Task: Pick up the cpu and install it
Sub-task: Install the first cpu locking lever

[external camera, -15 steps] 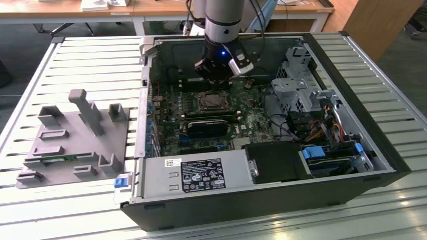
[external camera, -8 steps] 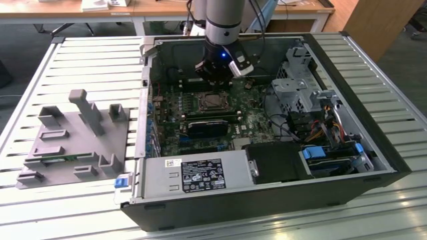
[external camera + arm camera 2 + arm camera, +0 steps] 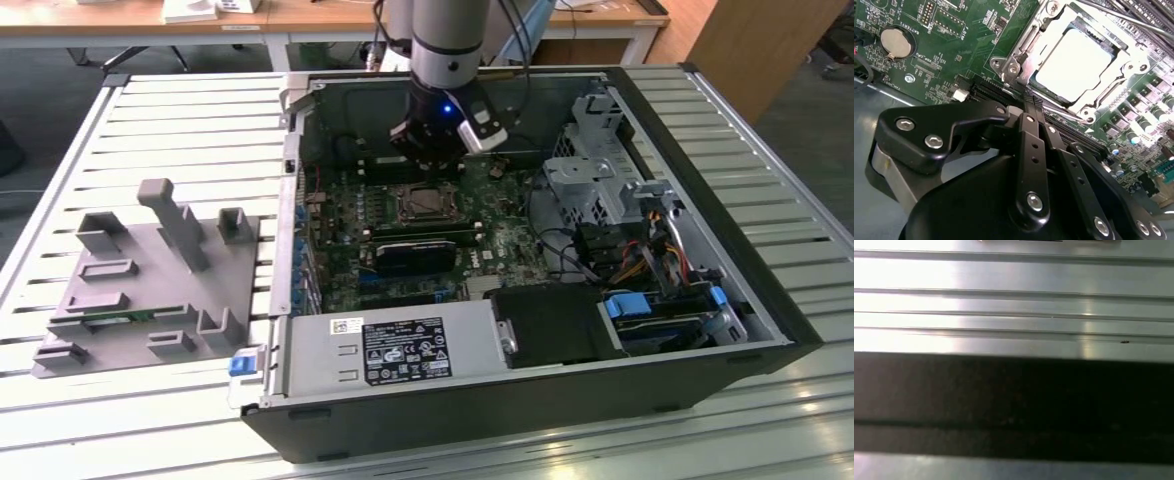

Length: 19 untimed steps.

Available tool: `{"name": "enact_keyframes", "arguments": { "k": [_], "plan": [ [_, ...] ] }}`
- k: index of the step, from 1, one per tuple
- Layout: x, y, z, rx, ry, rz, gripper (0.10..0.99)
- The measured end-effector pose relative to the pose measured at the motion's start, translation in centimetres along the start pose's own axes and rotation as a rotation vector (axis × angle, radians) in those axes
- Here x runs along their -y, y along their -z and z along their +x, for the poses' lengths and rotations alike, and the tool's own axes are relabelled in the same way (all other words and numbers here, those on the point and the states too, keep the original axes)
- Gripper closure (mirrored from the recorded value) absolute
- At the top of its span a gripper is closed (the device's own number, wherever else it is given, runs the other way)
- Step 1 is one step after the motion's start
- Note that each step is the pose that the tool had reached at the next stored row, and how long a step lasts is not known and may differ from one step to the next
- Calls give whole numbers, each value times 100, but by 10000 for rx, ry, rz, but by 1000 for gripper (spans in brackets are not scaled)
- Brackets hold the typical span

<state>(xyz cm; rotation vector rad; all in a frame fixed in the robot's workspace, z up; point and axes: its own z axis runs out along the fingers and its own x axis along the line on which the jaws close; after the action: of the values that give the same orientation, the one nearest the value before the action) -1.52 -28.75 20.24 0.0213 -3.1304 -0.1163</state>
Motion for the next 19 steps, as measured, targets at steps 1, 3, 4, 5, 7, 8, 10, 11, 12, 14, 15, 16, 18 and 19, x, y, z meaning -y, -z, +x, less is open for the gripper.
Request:
{"name": "enact_keyframes", "arguments": {
  "k": [1,3,4,5,7,8,10,11,12,14,15,16,18,19],
  "plan": [
    [-1,11,0,0,0,0,980],
    [-2,15,0,2,0,0,980],
    [-1,10,0,-1,0,124,980],
    [-1,4,0,-2,-1,179,980],
    [0,-5,-1,-3,-1,244,980],
    [0,-8,-1,-3,0,258,980],
    [1,-16,0,-3,-3,296,980],
    [1,-21,0,-4,-3,320,980],
    [1,-25,0,-6,-4,346,980],
    [0,-32,0,-7,-4,393,980],
    [-1,-37,-1,-5,-4,411,980],
    [-2,-41,-1,-6,-3,428,980],
    [-4,-46,0,-9,-4,449,980],
    [-7,-49,0,-8,-4,450,980]
  ]
}}
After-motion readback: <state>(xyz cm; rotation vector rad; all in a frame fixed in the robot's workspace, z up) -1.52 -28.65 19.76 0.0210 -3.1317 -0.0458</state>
